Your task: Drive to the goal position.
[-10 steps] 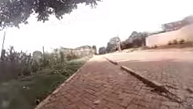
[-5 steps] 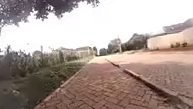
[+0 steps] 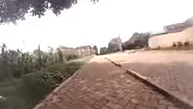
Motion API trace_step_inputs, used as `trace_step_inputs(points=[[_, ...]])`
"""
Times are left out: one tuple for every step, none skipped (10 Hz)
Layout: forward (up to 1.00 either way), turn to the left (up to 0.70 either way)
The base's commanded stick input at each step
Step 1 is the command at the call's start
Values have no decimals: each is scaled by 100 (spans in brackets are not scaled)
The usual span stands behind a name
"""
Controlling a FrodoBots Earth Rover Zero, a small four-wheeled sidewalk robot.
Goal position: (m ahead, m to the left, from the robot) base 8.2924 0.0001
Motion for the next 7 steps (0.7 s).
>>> trace_step_inputs(points=[[70,0],[70,0],[70,0],[70,0],[70,0],[70,0],[70,0]])
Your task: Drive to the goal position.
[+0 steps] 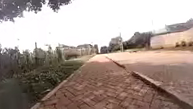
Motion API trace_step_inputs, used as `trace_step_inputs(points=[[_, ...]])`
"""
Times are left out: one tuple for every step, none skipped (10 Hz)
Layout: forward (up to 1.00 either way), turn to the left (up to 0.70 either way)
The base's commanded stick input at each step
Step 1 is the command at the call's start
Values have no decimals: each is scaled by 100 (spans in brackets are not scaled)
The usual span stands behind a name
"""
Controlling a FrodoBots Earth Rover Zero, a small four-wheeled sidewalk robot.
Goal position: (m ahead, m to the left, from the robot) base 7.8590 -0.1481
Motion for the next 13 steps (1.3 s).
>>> trace_step_inputs(points=[[70,0],[70,0],[70,0],[70,0],[70,0],[70,0],[70,0],[70,0],[70,0],[70,0],[70,0],[70,0],[70,0]])
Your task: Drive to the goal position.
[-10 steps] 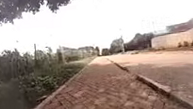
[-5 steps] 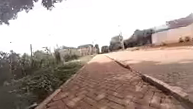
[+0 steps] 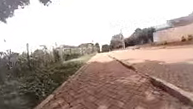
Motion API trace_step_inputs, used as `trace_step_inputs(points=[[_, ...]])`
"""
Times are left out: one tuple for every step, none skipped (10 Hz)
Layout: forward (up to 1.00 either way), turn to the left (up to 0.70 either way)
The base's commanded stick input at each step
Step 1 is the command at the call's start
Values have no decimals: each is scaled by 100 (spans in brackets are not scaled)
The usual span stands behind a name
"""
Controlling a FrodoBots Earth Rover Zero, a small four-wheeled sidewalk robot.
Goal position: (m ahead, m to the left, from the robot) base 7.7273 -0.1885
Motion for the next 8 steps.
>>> trace_step_inputs(points=[[70,0],[70,0],[70,0],[70,0],[70,0],[70,0],[70,0],[70,0]])
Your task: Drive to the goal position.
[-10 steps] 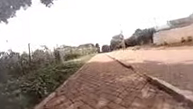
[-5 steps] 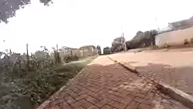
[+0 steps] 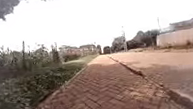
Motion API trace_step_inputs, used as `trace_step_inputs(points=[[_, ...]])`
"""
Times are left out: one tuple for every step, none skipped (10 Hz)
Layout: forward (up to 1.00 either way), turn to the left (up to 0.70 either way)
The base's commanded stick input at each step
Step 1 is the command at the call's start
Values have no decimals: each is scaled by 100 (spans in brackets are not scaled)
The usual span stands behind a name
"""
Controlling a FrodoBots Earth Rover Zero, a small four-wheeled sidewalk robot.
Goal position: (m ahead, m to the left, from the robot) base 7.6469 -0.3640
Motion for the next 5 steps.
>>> trace_step_inputs(points=[[70,0],[70,0],[70,0],[70,-23],[70,-30]])
